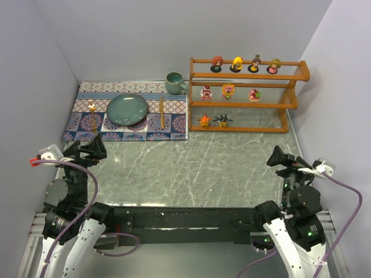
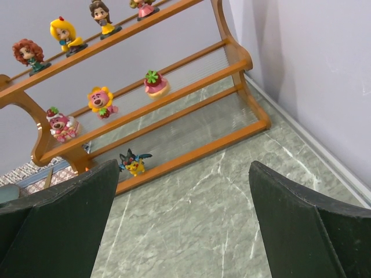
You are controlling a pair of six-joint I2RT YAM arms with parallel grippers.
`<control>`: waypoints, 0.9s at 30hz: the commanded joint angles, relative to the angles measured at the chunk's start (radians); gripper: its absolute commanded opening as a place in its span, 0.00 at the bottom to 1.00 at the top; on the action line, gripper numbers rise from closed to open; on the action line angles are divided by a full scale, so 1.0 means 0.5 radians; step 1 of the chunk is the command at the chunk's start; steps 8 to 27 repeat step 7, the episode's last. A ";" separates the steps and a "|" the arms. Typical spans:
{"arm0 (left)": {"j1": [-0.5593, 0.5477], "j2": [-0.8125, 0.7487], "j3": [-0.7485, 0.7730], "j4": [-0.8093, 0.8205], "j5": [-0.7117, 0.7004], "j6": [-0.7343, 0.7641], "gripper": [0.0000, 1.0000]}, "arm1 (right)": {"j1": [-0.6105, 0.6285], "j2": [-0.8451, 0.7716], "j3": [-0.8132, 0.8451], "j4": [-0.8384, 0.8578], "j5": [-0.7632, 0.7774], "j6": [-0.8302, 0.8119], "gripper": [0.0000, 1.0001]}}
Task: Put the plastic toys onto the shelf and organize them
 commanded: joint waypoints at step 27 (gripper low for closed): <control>0.017 0.008 -0.011 0.075 -0.055 -0.028 0.97 | 0.004 -0.392 0.017 0.077 0.006 -0.003 1.00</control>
